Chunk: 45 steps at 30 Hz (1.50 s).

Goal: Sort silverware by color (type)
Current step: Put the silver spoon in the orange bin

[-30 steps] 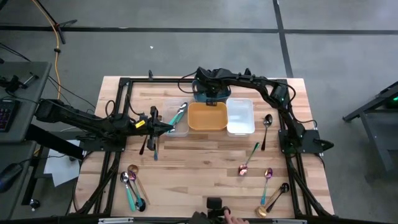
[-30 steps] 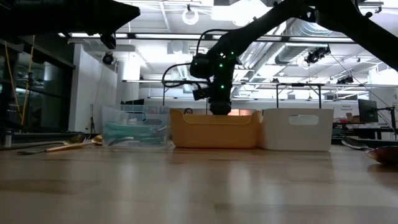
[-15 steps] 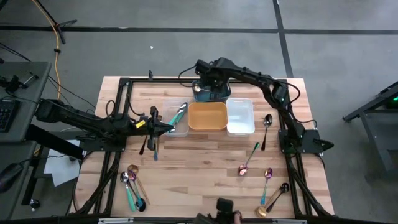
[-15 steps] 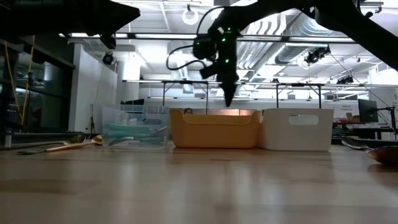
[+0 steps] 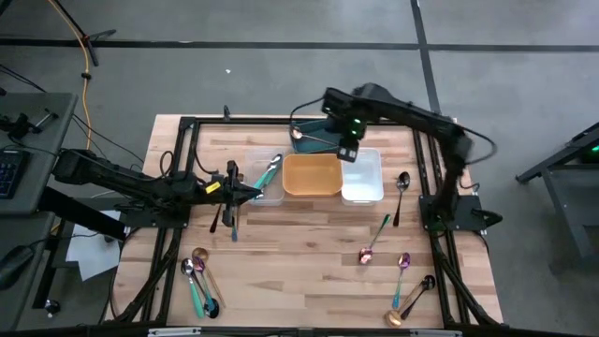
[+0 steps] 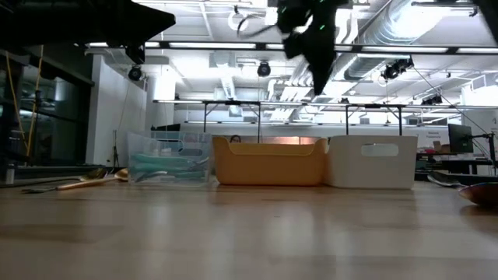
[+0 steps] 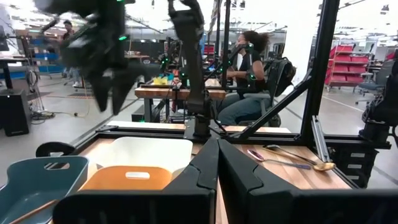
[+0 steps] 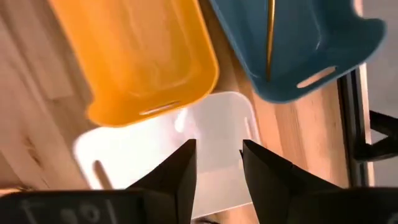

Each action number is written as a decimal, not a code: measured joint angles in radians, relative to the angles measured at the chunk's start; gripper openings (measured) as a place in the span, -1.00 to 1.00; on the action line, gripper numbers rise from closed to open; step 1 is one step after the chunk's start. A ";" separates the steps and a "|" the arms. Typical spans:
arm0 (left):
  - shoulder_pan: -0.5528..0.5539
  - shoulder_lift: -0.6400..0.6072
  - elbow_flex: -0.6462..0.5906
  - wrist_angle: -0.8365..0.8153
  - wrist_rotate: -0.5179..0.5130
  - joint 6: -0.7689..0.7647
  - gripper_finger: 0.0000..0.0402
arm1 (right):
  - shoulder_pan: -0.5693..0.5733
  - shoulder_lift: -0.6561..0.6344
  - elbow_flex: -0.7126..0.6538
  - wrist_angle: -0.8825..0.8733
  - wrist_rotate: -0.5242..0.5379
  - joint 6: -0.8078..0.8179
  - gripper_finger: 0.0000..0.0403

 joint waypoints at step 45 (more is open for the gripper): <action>0.000 0.000 0.000 -0.001 -0.077 0.018 -1.00 | 0.497 -0.654 -1.354 2.049 -0.008 0.161 -0.39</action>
